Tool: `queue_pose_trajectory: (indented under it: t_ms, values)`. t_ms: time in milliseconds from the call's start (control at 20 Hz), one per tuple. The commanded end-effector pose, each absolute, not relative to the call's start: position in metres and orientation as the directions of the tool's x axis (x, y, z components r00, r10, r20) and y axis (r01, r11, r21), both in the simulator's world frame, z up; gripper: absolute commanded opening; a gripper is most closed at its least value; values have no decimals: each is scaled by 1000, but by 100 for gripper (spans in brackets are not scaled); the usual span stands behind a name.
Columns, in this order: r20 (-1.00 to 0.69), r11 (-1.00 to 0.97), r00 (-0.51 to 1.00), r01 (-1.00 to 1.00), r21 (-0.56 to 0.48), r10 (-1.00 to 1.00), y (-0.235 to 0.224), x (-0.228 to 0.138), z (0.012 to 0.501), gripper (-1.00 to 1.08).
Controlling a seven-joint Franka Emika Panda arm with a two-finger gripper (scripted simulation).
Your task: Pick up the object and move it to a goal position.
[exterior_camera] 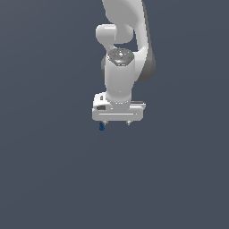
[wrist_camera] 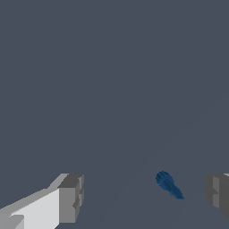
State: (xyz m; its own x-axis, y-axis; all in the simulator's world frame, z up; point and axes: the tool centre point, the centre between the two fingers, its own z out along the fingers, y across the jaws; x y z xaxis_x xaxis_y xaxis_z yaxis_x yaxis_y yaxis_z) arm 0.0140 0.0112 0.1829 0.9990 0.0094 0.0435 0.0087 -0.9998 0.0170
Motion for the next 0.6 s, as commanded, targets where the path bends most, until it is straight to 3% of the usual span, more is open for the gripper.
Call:
queue_pose_trajectory:
  t_ms: [0,550]
  values:
    - [44,-1000,999,9,17,9,11,14,183,100]
    - [70,-999,997,-33,23,-31,-25,19,199,100]
